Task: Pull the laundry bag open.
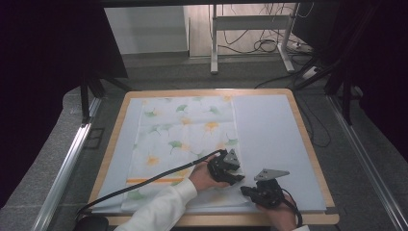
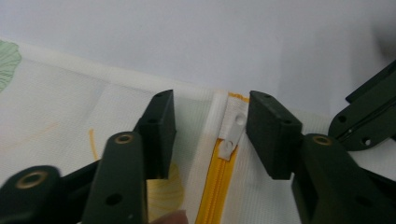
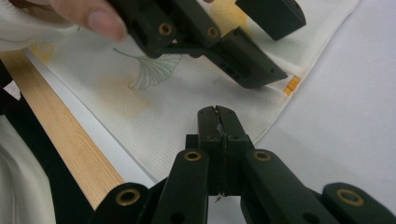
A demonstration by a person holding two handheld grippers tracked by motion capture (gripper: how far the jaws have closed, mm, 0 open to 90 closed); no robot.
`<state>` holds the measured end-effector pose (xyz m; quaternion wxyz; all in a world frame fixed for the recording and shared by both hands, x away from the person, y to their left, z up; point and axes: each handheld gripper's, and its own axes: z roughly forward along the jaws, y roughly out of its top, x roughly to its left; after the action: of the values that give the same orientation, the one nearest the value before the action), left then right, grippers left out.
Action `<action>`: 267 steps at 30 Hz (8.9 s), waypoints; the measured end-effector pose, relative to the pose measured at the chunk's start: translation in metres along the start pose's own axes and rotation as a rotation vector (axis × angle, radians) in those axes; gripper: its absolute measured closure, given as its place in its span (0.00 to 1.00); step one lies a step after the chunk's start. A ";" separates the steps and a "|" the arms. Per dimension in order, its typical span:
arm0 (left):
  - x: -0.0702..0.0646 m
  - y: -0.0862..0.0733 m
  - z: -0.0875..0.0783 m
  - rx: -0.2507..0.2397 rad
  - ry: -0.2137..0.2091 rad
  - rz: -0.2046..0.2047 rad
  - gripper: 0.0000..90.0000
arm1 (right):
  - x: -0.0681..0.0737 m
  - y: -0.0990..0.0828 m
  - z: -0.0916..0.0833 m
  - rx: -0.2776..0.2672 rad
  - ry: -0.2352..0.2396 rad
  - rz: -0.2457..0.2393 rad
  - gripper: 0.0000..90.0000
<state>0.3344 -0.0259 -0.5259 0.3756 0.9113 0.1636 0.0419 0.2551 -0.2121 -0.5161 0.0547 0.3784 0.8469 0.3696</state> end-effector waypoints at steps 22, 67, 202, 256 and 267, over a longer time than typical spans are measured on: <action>-0.001 0.000 0.000 -0.010 -0.021 -0.089 0.93 | -0.001 0.005 0.006 0.002 -0.017 -0.020 0.99; 0.000 -0.011 -0.014 0.036 0.008 -0.057 0.94 | -0.012 0.011 0.019 0.024 -0.020 0.068 1.00; 0.018 -0.079 -0.078 0.063 0.066 -0.183 0.95 | -0.026 0.028 0.030 -0.002 -0.054 0.108 1.00; 0.022 -0.114 -0.113 0.077 0.119 -0.245 0.95 | -0.026 0.028 0.030 -0.003 -0.056 0.106 1.00; 0.024 -0.124 -0.121 0.076 0.134 -0.266 0.95 | -0.025 0.027 0.030 -0.005 -0.058 0.104 1.00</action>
<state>0.2996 0.1454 -0.5269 0.3313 0.8903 0.3090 0.0462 0.3007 -0.2000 -0.5240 0.0611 0.4323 0.8232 0.3629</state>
